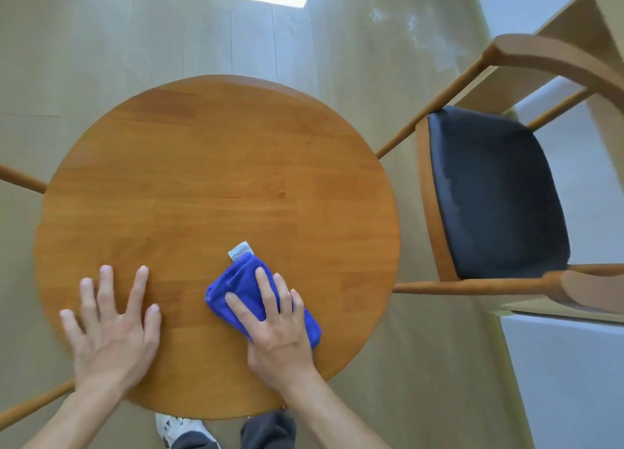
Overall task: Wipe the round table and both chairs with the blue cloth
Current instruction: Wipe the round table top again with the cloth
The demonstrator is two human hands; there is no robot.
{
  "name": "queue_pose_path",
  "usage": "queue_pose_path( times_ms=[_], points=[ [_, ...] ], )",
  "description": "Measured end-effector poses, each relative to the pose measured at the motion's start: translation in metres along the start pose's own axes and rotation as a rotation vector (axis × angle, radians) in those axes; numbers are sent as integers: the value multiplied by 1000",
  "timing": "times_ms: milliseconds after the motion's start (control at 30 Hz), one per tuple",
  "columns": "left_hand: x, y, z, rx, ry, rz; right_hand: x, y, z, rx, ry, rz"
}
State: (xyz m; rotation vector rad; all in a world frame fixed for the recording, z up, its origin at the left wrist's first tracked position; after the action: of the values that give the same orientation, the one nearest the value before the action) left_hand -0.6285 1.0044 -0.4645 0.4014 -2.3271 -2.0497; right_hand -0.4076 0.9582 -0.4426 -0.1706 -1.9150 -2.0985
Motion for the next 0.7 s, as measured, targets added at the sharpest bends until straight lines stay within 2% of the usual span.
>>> queue_pose_path(
  times_ms=[67, 100, 233, 333, 400, 467, 600, 700],
  points=[
    [-1, -2, 0, -28, 5, -10, -49, 12, 2, -40, 83, -36],
    [-1, -3, 0, -40, 11, -19, -75, 20, 8, -75, 51, -51],
    [-2, -8, -1, -87, 6, -19, -176, 52, 32, -139, -261, -139],
    [0, -10, 0, -62, 11, 4, -210, 56, 35, -191, -585, -124],
    [1, -10, 0, -35, 19, 22, -199, 53, 26, -276, -706, -111],
    [-1, -7, 0, -6, 23, 32, -170, 47, 6, -304, -734, -141],
    [-5, -1, 0, 27, 18, 45, -82, 27, -39, -250, -657, -166],
    [-2, 2, 2, 48, 13, 33, 2, 4, -54, -186, -553, -91]
  ],
)
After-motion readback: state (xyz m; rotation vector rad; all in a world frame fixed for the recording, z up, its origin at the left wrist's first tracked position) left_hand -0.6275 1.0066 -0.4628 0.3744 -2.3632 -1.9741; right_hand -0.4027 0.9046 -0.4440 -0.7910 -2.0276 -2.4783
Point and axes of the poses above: each hand's wrist, its own z-axis towards the middle knuckle, its own y-axis out of the back of the hand, x = y × z, the point moved 3 cm from there along z, towards the middle knuckle, and after that the axes turned 10 degrees about -x, right-handed, at the moved point
